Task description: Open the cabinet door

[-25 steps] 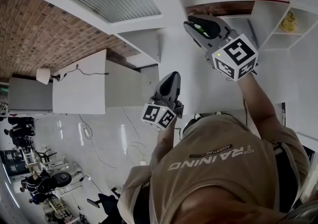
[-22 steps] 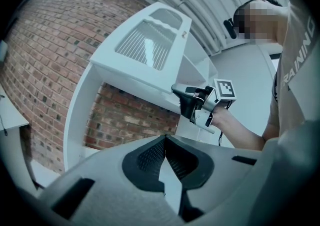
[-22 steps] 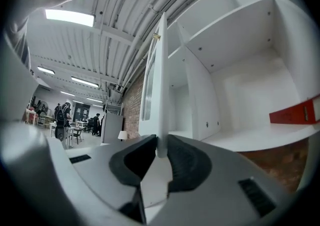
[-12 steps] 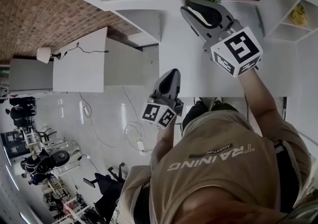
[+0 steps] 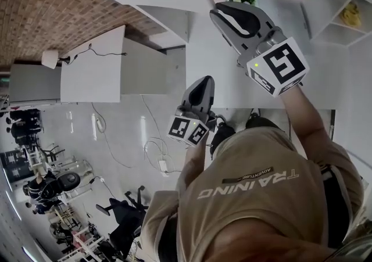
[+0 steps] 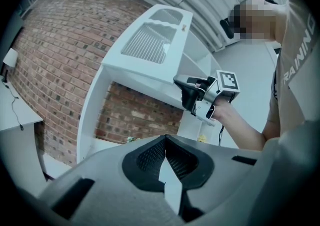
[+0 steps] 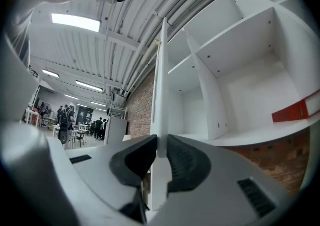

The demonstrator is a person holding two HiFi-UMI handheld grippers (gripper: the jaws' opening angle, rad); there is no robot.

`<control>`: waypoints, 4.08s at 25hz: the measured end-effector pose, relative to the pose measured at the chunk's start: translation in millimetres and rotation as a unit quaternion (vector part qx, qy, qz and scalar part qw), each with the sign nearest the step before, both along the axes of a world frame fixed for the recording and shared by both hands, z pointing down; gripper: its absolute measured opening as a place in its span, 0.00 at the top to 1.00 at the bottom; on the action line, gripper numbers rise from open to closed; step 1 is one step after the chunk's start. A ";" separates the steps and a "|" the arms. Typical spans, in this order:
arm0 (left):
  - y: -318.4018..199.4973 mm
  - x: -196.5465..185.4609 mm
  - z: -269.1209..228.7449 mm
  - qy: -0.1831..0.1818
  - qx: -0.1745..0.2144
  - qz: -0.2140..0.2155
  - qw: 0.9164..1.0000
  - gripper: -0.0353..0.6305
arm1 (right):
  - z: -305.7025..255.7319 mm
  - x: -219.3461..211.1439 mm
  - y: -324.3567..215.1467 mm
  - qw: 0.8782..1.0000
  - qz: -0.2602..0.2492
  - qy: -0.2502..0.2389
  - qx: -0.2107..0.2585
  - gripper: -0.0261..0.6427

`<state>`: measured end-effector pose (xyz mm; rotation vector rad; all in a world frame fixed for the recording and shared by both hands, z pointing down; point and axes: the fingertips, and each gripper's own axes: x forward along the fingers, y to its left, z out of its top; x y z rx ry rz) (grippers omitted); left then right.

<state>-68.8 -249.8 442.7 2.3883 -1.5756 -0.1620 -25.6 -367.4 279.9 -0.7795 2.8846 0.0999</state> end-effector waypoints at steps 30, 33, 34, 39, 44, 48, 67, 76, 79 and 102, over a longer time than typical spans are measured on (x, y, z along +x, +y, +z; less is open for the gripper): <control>73.8 -134.9 -5.7 0.021 0.052 0.086 0.995 0.94 | 3.3 -60.6 112.2 0.987 0.162 0.015 0.011 0.86; 83.0 -143.2 0.7 0.016 0.047 0.104 0.993 0.94 | 3.7 -69.9 125.5 0.985 0.172 0.011 0.028 0.86; 84.9 -146.6 2.3 0.013 0.047 0.112 0.993 0.94 | 2.2 -73.6 129.4 0.984 0.177 0.008 0.034 0.86; 91.1 -164.5 7.7 0.008 0.041 0.124 0.991 0.94 | 3.9 -91.4 140.9 0.979 0.199 -0.010 0.032 0.86; 97.1 -169.4 8.4 0.015 0.039 0.126 0.991 0.94 | 3.0 -98.8 149.8 0.981 0.194 -0.010 0.027 0.87; 96.1 -171.6 9.5 0.038 0.027 0.129 0.991 0.94 | -1.0 -119.6 163.7 0.986 0.166 -0.013 0.030 0.88; 109.4 -223.1 -3.9 0.048 0.059 0.077 0.994 0.94 | -1.8 -207.8 193.0 0.993 0.091 0.030 0.070 0.88; 126.5 -238.9 -0.7 0.046 0.056 0.057 0.996 0.94 | 3.8 -219.0 180.6 0.994 0.096 0.028 0.039 0.94; 130.0 -240.9 0.7 0.046 0.053 0.058 0.996 0.94 | 5.4 -220.3 184.5 0.994 0.095 0.032 0.040 0.94; 120.7 -217.1 23.9 0.074 0.026 0.118 0.990 0.94 | 43.1 -191.5 179.1 0.985 0.150 0.082 0.007 0.94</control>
